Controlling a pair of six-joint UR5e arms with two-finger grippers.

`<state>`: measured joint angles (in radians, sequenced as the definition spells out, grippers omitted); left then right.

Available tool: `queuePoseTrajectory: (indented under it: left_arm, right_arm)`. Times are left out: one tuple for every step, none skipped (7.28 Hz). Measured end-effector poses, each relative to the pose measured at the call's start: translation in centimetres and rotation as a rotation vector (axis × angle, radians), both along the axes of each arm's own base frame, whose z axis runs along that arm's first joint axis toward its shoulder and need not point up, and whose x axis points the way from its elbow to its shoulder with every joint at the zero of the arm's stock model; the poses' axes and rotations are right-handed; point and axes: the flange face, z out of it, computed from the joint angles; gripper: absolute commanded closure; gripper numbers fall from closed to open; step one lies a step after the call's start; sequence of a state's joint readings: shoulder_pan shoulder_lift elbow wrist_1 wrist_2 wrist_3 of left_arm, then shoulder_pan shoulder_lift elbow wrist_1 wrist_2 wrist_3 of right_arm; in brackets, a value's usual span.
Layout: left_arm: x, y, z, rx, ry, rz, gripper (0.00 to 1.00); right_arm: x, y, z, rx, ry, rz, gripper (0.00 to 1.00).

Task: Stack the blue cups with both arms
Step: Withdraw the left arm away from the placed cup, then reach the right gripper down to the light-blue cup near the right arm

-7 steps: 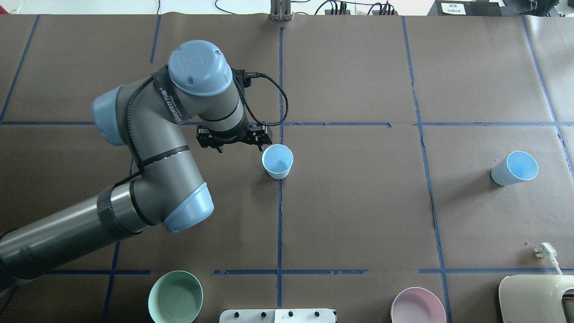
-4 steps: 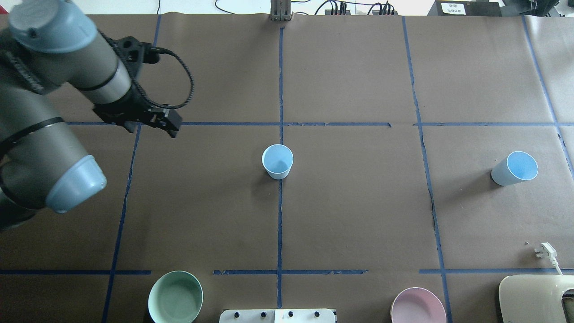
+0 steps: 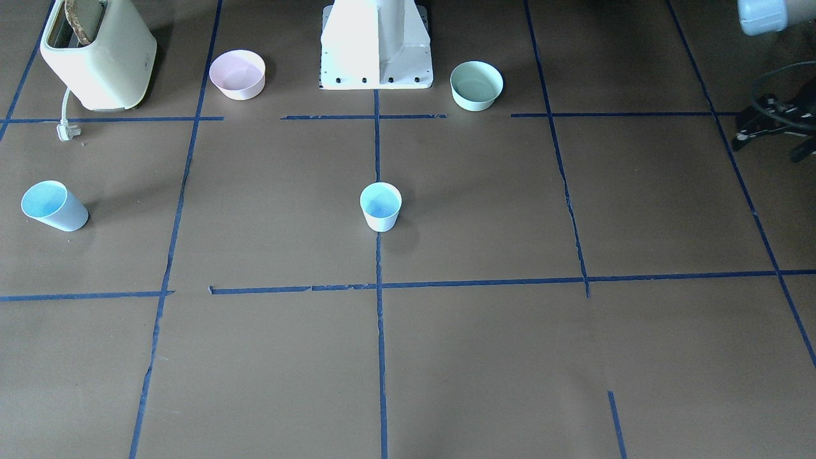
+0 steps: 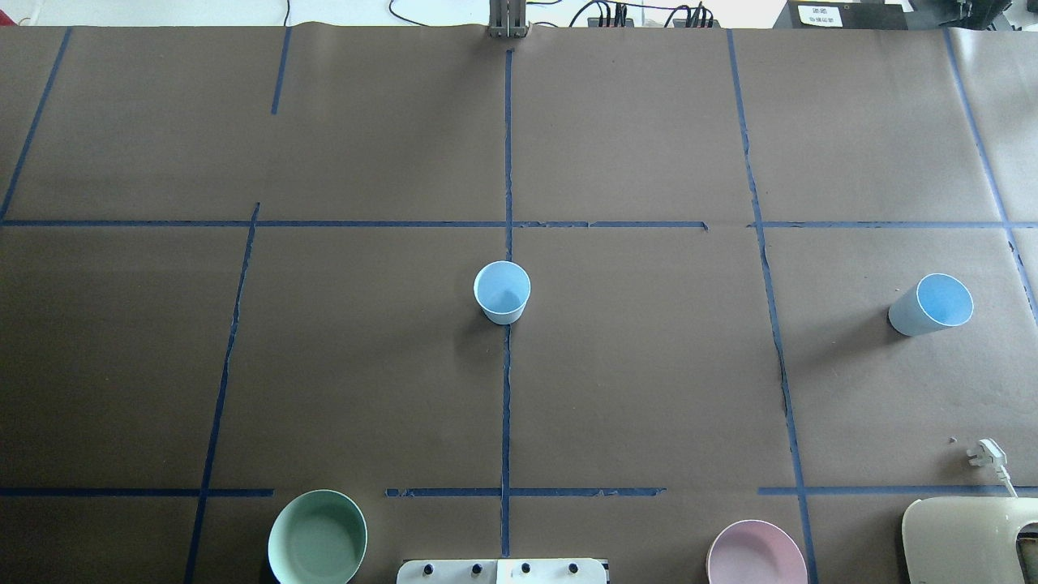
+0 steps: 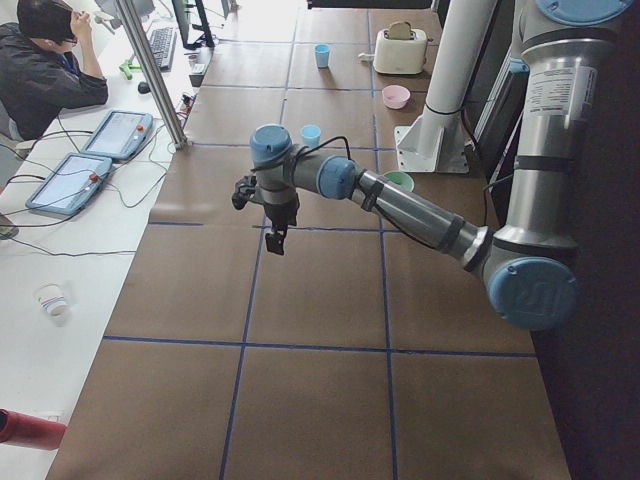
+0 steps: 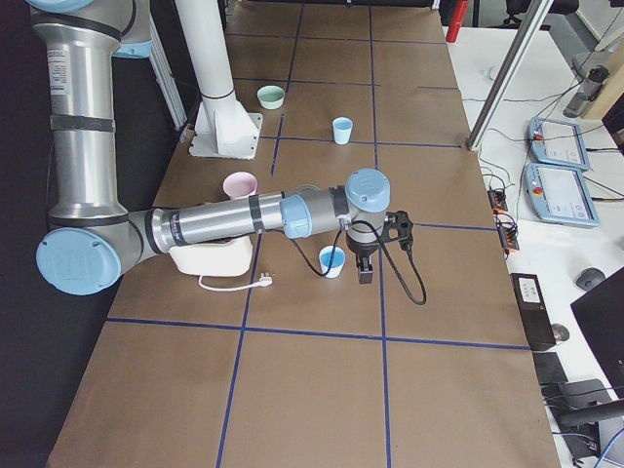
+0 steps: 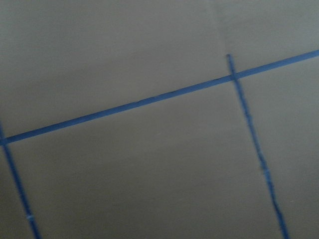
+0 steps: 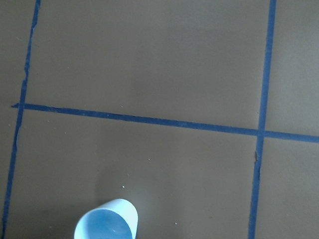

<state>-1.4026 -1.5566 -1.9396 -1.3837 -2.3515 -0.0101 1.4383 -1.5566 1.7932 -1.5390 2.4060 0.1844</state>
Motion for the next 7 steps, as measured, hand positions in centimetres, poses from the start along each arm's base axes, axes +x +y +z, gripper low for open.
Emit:
queuePoseTrajectory:
  left_arm:
    - [-4.3, 1.7, 4.6, -0.016, 0.000, -0.009, 0.00]
    - [-6.6, 3.1, 7.6, -0.027, 0.001, -0.010, 0.00]
    - [-7.6, 4.3, 9.4, -0.042, 0.002, -0.009, 0.00]
    - [-7.9, 5.0, 10.1, -0.053, 0.002, -0.010, 0.00]
    - [-8.0, 5.2, 10.4, -0.058, 0.002, -0.012, 0.00]
    - [-8.0, 5.3, 10.5, -0.060, 0.003, -0.013, 0.00]
    - [-8.0, 5.3, 10.4, -0.059, 0.004, -0.014, 0.00]
  right_arm:
    - [-2.0, -1.2, -1.7, -0.024, -0.008, 0.015, 0.00]
    - [-4.5, -1.6, -3.0, -0.057, -0.013, 0.032, 0.00]
    - [-7.4, -1.1, -3.3, -0.070, -0.006, 0.042, 0.00]
    - [-9.8, 0.0, -2.4, -0.061, 0.011, 0.057, 0.00]
    - [-11.4, 1.4, -1.0, -0.038, 0.027, 0.068, 0.00]
    - [-12.3, 3.3, 0.9, -0.020, 0.031, 0.060, 0.00]
    - [-13.0, 5.1, 2.8, -0.008, 0.030, 0.042, 0.00]
